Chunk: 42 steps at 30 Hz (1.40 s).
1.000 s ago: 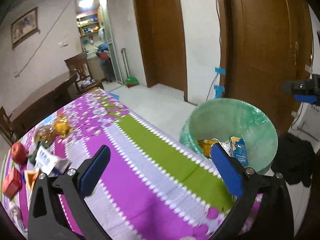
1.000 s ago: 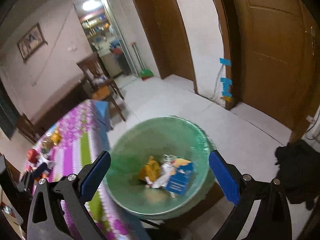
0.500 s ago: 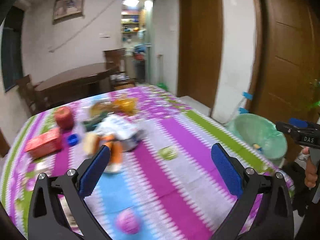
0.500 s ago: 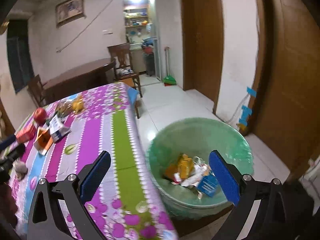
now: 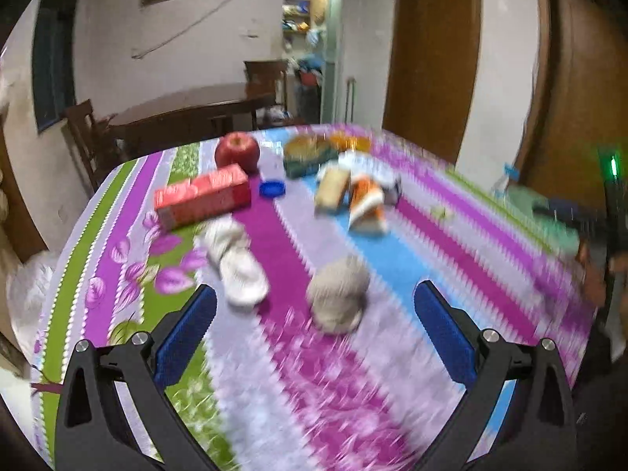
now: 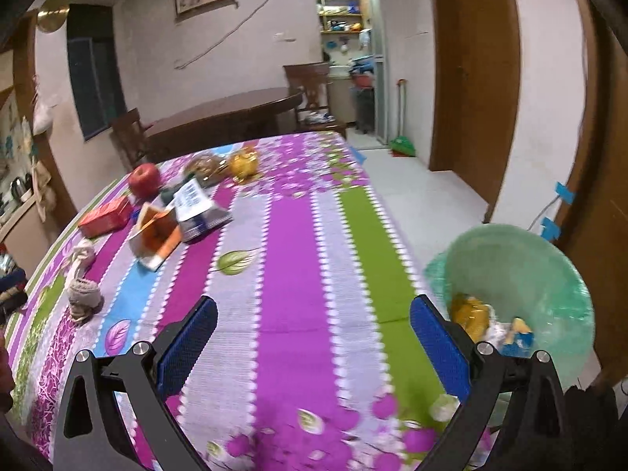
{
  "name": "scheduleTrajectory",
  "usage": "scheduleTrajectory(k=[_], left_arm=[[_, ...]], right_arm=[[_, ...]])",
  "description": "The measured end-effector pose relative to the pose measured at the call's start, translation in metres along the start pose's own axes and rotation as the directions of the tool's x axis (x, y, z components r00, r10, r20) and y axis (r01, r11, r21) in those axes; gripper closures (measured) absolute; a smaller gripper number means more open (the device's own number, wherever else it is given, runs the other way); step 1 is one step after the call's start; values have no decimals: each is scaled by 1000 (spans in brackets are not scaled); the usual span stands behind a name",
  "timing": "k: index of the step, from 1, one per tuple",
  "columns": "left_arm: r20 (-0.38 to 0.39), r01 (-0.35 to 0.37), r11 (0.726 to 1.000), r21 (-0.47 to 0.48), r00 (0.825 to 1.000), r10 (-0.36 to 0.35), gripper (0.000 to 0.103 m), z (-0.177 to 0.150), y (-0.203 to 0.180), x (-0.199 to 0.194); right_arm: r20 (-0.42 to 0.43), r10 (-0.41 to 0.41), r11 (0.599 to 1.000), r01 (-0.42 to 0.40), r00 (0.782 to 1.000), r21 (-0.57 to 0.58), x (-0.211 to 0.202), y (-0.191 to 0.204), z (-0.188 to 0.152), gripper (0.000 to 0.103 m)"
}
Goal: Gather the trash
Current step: 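Move both tools back over the table toward the yarn ball and wrapper, then grasp the beige yarn ball with the left tool while the right tool grasps the orange-white wrapper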
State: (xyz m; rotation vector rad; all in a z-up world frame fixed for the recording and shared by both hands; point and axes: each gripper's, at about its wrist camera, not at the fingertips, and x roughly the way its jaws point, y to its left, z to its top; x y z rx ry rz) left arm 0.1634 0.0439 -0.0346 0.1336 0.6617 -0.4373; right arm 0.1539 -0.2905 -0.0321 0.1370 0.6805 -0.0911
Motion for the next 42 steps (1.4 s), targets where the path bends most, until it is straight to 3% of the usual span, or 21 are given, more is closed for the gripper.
scheduleTrajectory(k=[3,11,15,19,26,30,36,39,41,42], left_arm=[[-60,40,998,47,998,-37,8,-10,-7,12],[-92,73,985,154,994,-59,16,5,-37,49],[-141,95,985,146,987,-74,25,10,-37,73],[-149,79,994,77,987,-67,28,16,-24,88],[-161,107,994,16,982,-103,30,19,-12,94],[-183,119,993,-16,976,-120,30,19,-7,99],[-201,129,990,-52,970,-137,30,18,-2,102],[-203,117,991,-60,971,-127,42,18,-1,103],[-212,96,993,-72,971,-109,56,18,1,105],[-214,83,993,-80,972,-99,57,18,2,105]], right_arm=[[-17,55,998,-56,998,-41,17,22,4,5],[-72,208,969,-216,975,-124,56,83,24,6],[-110,292,944,-305,950,-127,73,107,40,20],[-158,371,917,-388,915,-95,94,135,52,30],[-205,379,916,-397,902,-54,137,177,63,33],[-247,392,916,-402,886,12,163,187,64,51],[-246,368,928,-372,897,33,175,191,60,62],[-239,370,927,-373,898,36,176,193,58,67],[-236,374,926,-377,897,36,175,194,58,75],[-235,380,923,-383,894,37,175,195,57,80]])
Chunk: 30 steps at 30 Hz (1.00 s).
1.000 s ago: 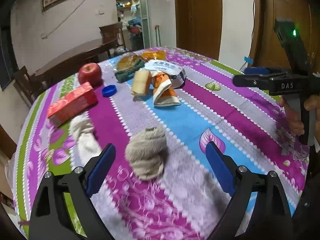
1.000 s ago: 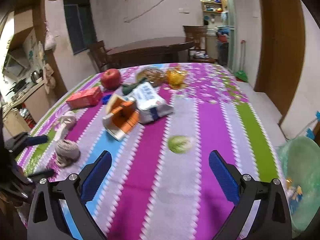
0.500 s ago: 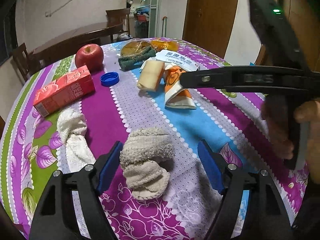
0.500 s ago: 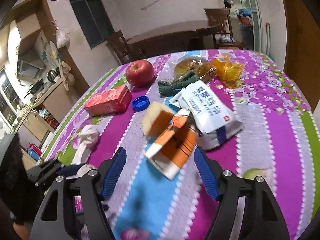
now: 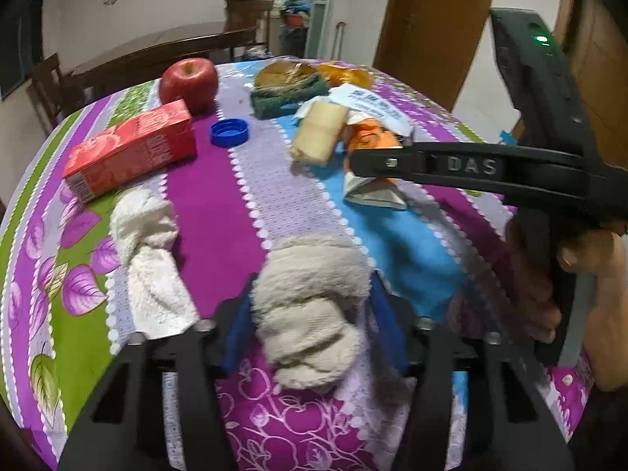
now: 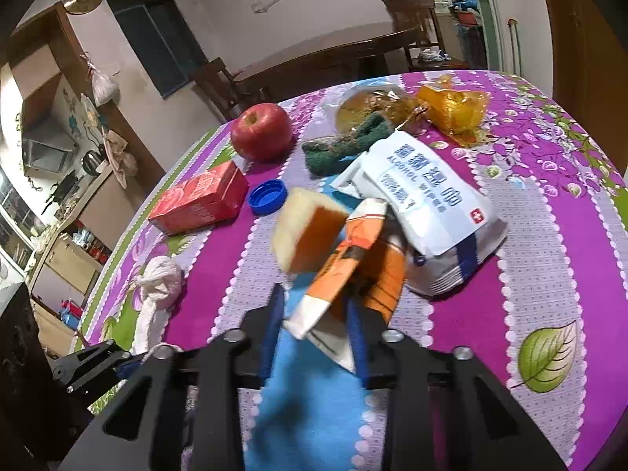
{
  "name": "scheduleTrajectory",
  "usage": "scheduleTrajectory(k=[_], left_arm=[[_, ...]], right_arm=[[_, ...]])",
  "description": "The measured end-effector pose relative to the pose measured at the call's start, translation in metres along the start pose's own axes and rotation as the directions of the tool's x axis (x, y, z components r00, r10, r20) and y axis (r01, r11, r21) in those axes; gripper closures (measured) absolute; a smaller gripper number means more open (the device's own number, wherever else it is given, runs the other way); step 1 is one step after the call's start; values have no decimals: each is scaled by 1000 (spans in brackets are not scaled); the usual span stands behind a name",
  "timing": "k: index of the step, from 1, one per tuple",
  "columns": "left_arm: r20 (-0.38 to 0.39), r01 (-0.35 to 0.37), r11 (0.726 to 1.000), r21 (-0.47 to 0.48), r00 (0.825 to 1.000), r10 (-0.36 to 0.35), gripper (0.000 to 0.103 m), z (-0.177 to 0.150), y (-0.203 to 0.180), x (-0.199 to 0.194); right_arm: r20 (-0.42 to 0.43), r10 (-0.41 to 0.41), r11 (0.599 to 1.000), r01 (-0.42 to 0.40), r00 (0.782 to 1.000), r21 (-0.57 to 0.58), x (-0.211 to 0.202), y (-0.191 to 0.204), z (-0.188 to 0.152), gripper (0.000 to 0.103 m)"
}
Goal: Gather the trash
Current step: 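Grasp the beige yarn ball with the left tool while the right tool grasps the orange-white wrapper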
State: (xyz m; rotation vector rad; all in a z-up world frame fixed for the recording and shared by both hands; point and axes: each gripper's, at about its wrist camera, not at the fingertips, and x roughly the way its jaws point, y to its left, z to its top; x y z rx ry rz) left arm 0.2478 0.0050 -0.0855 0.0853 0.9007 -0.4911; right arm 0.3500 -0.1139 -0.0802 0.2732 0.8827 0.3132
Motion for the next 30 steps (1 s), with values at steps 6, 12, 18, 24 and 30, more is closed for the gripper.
scheduleTrajectory(k=[6,12,18,24,30], left_arm=[[17,-40,999,0,999,40,62,-4,-5,-5],[20,-114,993,-4,993,114,63,-14,-19,-13],[21,-191,982,7,981,191,63,-26,-32,-22],[19,-234,972,18,972,233,63,-33,-39,-29],[33,-264,964,32,964,263,63,-36,-50,-39]], right_arm=[[3,12,1000,-12,1000,-4,-5,2,-3,91],[-7,39,999,-39,999,7,-20,-4,-13,94],[1,56,998,-56,998,-9,-46,-8,-33,94],[23,52,998,-51,998,-43,-75,-7,-54,94],[42,44,996,-41,998,-74,-102,-6,-77,94]])
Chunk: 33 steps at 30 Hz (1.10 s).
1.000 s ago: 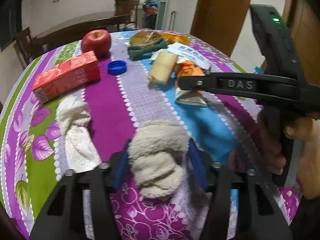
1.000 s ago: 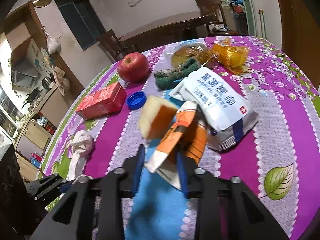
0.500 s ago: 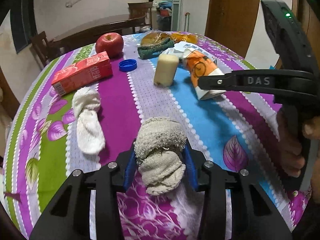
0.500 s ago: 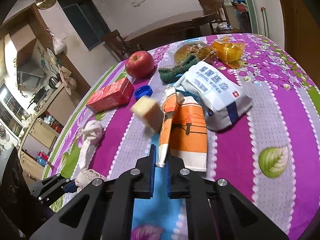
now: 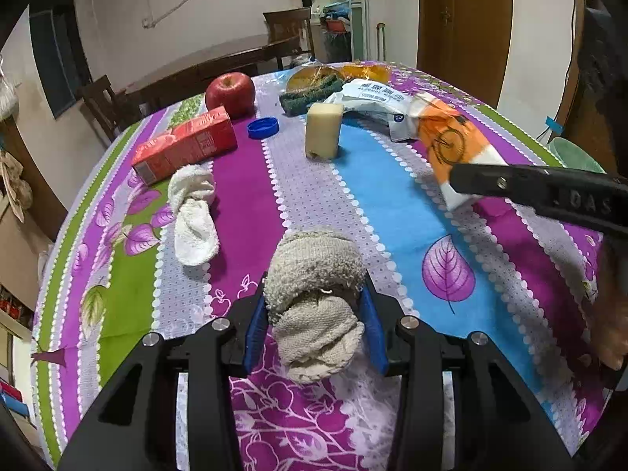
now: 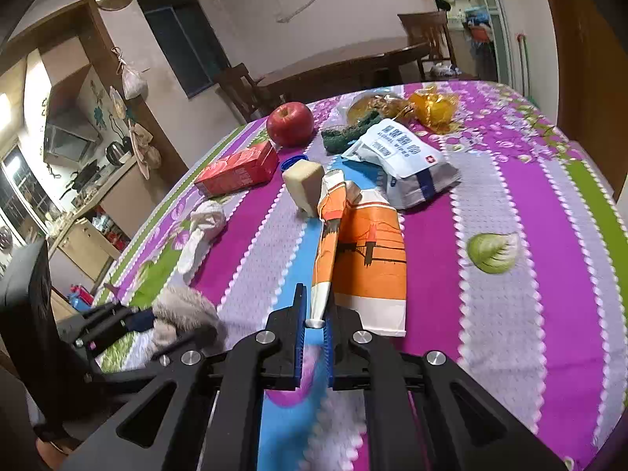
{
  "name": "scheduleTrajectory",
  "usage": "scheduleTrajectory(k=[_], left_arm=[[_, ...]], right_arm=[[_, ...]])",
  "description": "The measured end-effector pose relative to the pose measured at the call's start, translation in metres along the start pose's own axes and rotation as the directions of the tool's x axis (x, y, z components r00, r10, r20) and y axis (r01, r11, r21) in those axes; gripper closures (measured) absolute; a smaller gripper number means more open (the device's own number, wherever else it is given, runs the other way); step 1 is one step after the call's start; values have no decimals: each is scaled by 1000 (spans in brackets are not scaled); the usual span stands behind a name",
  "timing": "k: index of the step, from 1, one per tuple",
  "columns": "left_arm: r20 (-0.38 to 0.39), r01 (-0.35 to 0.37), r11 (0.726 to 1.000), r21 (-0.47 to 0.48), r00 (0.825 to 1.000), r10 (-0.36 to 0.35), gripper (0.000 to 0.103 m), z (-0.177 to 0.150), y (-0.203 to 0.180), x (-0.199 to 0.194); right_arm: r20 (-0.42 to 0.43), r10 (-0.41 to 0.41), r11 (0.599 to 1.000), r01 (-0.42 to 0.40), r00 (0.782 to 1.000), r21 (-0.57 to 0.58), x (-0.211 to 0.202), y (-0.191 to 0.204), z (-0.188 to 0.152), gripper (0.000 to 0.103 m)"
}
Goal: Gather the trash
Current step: 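Grasp the beige yarn ball with the left tool while the right tool grasps the orange-white wrapper, then carry the yarn ball and orange-white wrapper in both tools over the green bin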
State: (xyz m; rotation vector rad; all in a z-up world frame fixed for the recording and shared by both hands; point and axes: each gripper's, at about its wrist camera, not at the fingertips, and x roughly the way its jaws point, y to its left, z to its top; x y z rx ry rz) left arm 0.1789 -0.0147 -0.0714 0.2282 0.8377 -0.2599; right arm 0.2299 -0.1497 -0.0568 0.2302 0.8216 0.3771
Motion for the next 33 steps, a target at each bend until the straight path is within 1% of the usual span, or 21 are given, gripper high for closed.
scheduleTrajectory(k=[4,7,10,12,17,22,25,29,33], left_arm=[[18,-7,1000,12,1000,7,63,5,-9,-9],[40,-12,1000,24,999,11,63,12,-17,-15],[68,-21,998,52,998,18,63,22,-29,-23],[83,-17,998,67,997,12,63,31,-37,-26],[129,-1,994,113,992,-13,63,54,-65,-36],[163,17,986,165,986,-45,63,77,-100,-42],[178,31,980,197,982,-67,63,90,-123,-43],[189,51,969,244,977,-99,63,105,-157,-42],[190,69,954,293,973,-129,63,117,-191,-38]], right_arm=[[16,0,1000,1,1000,-24,-22,1,-9,94],[55,-15,1000,16,998,-26,-46,-5,-7,94],[105,-49,998,52,993,-28,-72,-13,-5,94],[129,-56,998,59,990,-19,-88,-20,-3,94],[182,-108,993,114,977,-26,-131,-34,0,94],[224,-159,985,169,961,-23,-173,-53,1,94],[236,-215,974,226,948,-20,-198,-69,-2,94],[247,-283,957,289,927,13,-229,-96,-6,94],[254,-329,944,321,910,74,-262,-130,-13,94]])
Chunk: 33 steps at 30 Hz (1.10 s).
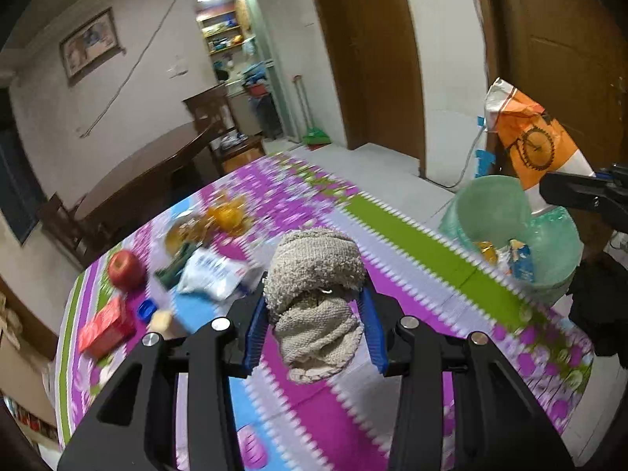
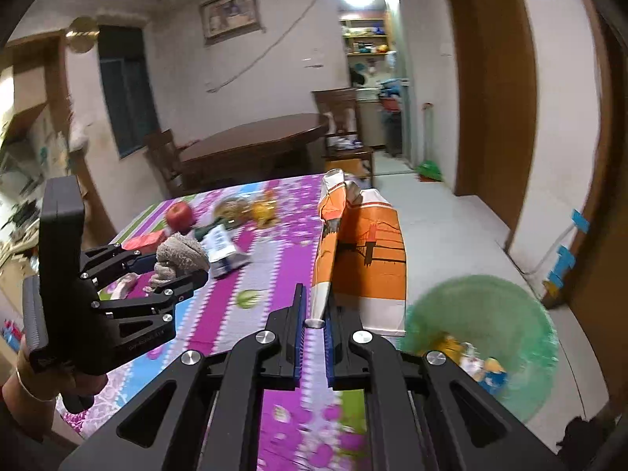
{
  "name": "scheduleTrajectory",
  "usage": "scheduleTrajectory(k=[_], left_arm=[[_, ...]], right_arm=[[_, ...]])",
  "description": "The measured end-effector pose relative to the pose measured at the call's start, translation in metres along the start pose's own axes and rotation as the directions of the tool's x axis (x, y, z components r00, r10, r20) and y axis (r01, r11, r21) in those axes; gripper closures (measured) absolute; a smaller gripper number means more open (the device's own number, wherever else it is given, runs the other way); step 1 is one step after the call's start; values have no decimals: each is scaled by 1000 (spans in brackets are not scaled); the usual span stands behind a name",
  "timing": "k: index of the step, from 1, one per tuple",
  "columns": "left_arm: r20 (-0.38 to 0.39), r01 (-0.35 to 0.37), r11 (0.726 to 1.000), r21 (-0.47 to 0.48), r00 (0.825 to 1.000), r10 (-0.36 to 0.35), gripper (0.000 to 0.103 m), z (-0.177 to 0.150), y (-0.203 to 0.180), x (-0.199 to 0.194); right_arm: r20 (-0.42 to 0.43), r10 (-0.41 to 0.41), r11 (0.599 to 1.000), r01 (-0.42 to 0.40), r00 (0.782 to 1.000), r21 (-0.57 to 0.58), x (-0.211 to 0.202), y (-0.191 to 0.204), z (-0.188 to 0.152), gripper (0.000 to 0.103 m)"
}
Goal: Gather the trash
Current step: 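Carry the yarn ball and orange-white wrapper in both tools over the green bin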
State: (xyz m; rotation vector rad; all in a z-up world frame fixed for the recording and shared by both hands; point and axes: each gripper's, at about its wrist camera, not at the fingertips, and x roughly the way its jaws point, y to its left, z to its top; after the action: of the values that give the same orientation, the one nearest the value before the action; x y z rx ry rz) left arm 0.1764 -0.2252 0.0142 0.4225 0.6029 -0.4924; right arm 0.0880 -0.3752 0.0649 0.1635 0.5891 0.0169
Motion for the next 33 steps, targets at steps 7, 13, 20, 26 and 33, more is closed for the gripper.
scheduleTrajectory(k=[7,13,20,26,33], left_arm=[[11,37,996,75,999,-38,63,32,-50,20],[12,81,989,122,996,-83,63,54,-87,37],[-14,118,976,185,993,-117,62,70,-127,59],[-51,176,959,223,984,-169,62,79,-149,75],[-78,222,941,254,975,-209,62,85,-169,89]], right_arm=[[-19,-100,993,101,995,57,-26,-69,-3,94],[-56,-176,980,181,983,89,-39,-119,-4,94],[-127,-198,963,217,972,160,-41,-169,-5,94],[-192,-208,946,247,959,211,-33,-196,-9,94],[-258,-203,923,272,945,270,-25,-212,-19,94]])
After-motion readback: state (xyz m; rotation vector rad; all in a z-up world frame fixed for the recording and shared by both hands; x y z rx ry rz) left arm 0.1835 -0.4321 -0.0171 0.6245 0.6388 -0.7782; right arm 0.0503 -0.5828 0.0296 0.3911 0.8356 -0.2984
